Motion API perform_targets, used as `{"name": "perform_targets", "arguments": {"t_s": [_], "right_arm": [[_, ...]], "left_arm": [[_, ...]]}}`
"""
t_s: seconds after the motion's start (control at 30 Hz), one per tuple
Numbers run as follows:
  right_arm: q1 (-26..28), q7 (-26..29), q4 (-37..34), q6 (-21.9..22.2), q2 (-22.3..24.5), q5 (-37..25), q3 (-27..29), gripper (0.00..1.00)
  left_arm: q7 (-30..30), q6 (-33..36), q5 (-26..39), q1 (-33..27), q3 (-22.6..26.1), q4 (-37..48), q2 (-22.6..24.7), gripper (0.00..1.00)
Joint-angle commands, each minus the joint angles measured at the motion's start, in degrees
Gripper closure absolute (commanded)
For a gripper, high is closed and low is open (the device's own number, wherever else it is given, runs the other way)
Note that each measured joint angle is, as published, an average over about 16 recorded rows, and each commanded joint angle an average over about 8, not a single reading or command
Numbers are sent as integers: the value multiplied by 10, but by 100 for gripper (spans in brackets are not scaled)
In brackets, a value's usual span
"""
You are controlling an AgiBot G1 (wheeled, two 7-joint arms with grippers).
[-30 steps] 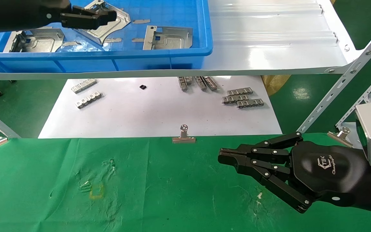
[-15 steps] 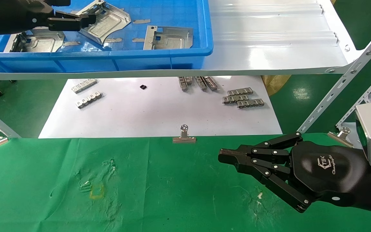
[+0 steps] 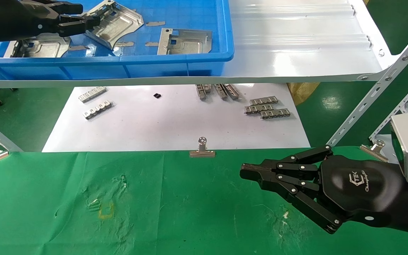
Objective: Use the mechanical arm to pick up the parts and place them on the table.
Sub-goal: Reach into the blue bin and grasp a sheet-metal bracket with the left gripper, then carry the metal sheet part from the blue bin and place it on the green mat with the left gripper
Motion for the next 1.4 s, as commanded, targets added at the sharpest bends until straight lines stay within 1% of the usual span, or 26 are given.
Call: {"name": "perform_targets", "arguments": {"t_s": [0.03,0.27,0.47,0.53,0.57,0.67,0.77,0.8,0.83,0.93,1.03,1.1,1.2,1.4], "right_arm": [[0,0,0,0,0,0,0,100],[0,0,0,0,0,0,0,100],[0,0,0,0,0,0,0,100],[0,0,0,0,0,0,0,94],[0,0,0,0,0,0,0,89],[0,0,0,0,0,0,0,51],[0,0,0,0,0,0,0,16],[0,0,0,0,0,0,0,7],[0,0,0,0,0,0,0,0],[0,0,0,0,0,0,0,0],[0,0,0,0,0,0,0,0],[0,0,0,0,0,0,0,0],[0,0,0,0,0,0,0,0],[0,0,0,0,0,0,0,0]], "left_arm": [[2,-2,3,-2,2,4,1,100],[3,-14,4,-5,2,13,4,100],[10,-4,-7,-7,-5,12,2,100],[16,11,-15,-9,-11,8,0,100],[19,21,-21,-10,-14,6,-2,100],[32,69,-38,-15,-26,-4,-8,100],[47,139,-55,-17,-36,-16,-15,100],[52,165,-59,-18,-38,-20,-17,100],[58,194,-63,-18,-39,-23,-20,100],[73,268,-71,-15,-41,-38,-26,100],[84,312,-80,-4,-36,-65,-34,100],[88,321,-91,9,-30,-95,-42,100],[87,324,-122,42,-14,-163,-67,100],[82,321,-230,129,28,-329,-150,100]]}}
